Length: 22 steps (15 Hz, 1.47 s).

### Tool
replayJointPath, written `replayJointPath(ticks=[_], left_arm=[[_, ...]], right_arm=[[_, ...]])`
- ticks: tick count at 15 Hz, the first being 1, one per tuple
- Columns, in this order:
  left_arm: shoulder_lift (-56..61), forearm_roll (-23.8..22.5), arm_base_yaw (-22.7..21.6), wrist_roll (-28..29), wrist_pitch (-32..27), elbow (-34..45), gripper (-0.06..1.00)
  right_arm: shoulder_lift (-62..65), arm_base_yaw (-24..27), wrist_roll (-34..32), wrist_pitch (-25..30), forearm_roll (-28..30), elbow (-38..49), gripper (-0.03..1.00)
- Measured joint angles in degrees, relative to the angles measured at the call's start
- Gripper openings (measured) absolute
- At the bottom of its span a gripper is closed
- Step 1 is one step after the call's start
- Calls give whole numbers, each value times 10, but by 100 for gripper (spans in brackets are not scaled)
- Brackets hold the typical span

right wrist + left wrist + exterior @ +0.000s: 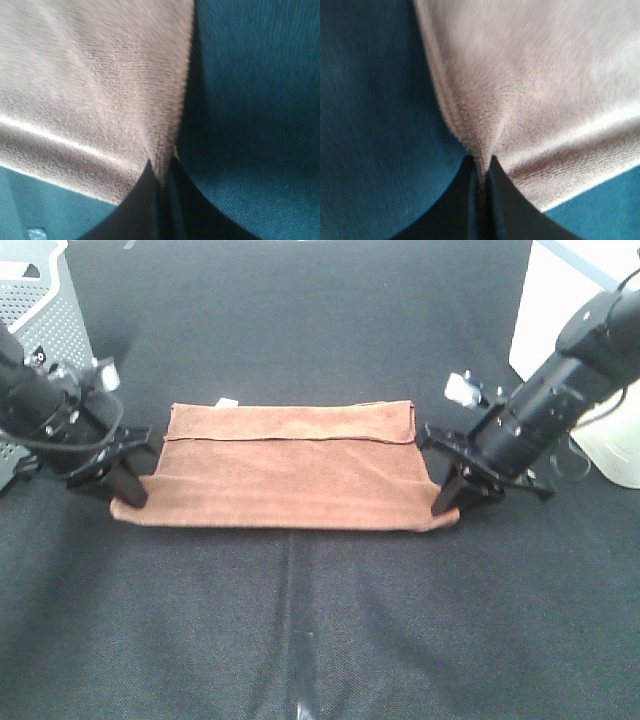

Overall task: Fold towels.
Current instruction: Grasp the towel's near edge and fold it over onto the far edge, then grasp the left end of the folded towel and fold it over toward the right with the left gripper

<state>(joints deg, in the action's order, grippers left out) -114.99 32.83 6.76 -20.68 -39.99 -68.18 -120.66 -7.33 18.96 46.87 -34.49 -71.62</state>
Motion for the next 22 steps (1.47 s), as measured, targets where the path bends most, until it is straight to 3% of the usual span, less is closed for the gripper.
replayJointPath(ticks=[3,6,12,18,20,22], left_arm=[[-5,-1,0,12,9,-54,1],[-50,-2,-4,46,6,-163,1],[-135,-5,-4,53,32,-332,1],[-186,-7,-4,53,40,-347,5],[-190,-10,-4,53,41,-347,37],[-190,-10,-4,56,41,-347,77]], right_arm=[[-3,0,1,18,13,-81,0],[-49,0,-24,43,23,-220,0],[-154,0,-58,69,37,-439,0],[-206,0,-64,69,63,-458,0],[-213,0,-69,69,66,-458,7],[-213,0,-78,69,63,-458,40]])
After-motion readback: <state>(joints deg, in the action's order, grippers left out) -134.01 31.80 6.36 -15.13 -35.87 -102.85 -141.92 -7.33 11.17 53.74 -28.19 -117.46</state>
